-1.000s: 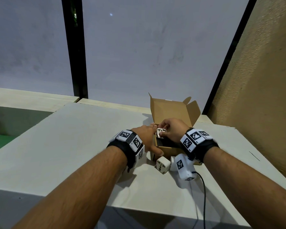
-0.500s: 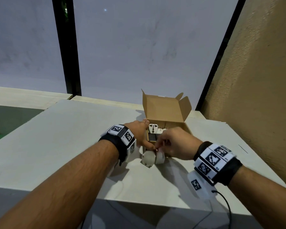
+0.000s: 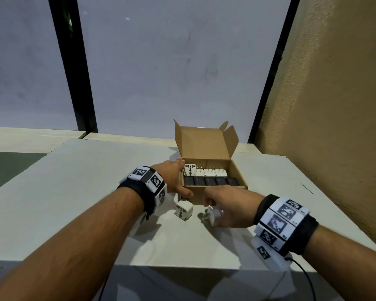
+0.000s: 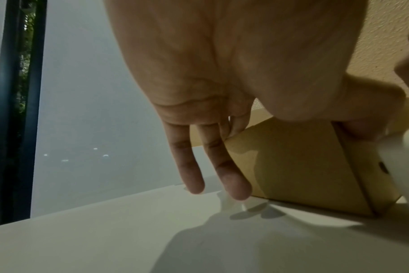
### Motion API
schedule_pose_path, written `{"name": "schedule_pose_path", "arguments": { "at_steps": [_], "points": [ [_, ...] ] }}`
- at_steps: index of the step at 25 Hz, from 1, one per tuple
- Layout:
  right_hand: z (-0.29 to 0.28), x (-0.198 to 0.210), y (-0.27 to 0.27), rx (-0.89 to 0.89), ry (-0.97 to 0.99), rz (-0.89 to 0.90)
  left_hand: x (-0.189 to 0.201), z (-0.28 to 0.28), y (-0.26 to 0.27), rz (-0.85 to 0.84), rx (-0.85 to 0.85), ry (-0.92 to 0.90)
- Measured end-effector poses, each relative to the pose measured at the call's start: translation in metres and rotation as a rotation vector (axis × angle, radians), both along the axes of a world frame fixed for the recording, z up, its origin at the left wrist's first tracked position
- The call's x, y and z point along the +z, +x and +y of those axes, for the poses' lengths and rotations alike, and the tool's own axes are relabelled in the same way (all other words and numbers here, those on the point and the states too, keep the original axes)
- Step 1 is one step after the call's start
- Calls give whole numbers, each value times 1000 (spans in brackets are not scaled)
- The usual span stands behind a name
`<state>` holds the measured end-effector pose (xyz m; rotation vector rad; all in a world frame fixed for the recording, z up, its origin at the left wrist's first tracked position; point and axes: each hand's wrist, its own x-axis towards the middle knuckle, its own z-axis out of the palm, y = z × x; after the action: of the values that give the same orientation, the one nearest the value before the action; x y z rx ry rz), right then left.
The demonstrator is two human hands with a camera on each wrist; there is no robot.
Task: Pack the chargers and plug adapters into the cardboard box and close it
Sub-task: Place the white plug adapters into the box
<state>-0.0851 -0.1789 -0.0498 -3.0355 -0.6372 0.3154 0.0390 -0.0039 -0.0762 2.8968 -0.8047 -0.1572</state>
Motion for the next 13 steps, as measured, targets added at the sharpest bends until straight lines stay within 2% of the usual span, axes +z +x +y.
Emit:
{"name": "schedule_pose_path", "arguments": {
  "at_steps": [3,6,10,13],
  "points": [
    [-8,17,8,-40,84,-31,-1,1,0,10,11,4],
    [-17,34,28,-155,193,-90,-1,2,0,23,17,0],
    [-28,35,67,-276,471,-30,0,1,0,21,15,-17],
    [-23,26,88,-307,405,-134,1,2,-2,22,9,-21]
  ]
}}
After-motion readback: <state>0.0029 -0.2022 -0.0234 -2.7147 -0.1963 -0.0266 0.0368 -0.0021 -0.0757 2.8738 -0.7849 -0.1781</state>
